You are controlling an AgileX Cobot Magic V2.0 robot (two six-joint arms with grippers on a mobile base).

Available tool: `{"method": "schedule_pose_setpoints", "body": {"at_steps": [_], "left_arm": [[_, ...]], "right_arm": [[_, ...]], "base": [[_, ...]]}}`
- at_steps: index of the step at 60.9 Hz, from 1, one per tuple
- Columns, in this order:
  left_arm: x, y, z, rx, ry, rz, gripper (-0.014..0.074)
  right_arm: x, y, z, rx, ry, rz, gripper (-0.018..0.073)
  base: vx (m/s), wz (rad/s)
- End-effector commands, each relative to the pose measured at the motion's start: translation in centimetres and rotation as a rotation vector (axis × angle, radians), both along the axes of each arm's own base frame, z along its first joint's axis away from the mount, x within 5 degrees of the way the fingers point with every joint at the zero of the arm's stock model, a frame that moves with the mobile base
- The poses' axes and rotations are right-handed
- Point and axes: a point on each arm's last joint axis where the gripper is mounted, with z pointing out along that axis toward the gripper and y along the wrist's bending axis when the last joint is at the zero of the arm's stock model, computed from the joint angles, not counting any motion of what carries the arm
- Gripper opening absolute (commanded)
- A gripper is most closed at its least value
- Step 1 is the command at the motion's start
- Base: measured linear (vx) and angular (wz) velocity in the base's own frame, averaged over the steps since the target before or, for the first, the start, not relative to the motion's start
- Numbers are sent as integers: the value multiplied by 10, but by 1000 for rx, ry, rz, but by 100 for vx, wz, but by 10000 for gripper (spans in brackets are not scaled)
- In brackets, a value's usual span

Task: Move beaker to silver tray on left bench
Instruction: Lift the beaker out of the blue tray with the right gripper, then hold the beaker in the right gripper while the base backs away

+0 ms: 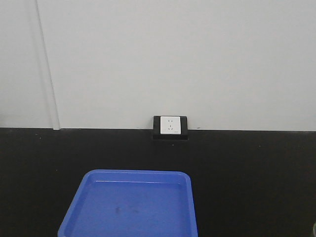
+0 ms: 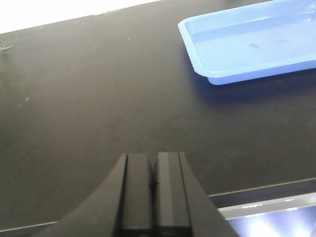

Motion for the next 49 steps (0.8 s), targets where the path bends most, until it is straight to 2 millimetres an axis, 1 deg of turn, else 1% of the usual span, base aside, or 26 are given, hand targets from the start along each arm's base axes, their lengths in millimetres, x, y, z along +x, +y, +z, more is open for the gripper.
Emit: {"method": "schedule_pose_setpoints", "body": {"at_steps": [1,11,49], "left_arm": [[2,-1,1,-12,-67,-15,1],[2,-1,1,-12,-67,-15,1],[2,-1,1,-12,-67,-15,1]], "right_arm": [[0,-3,10,-4,-128,-12,-14],[3,-9,5,-9,-99,-75,-11],[3,-10,3,-15,-80,-80,-11]], "base": [[0,0],[0,0],[0,0]]}}
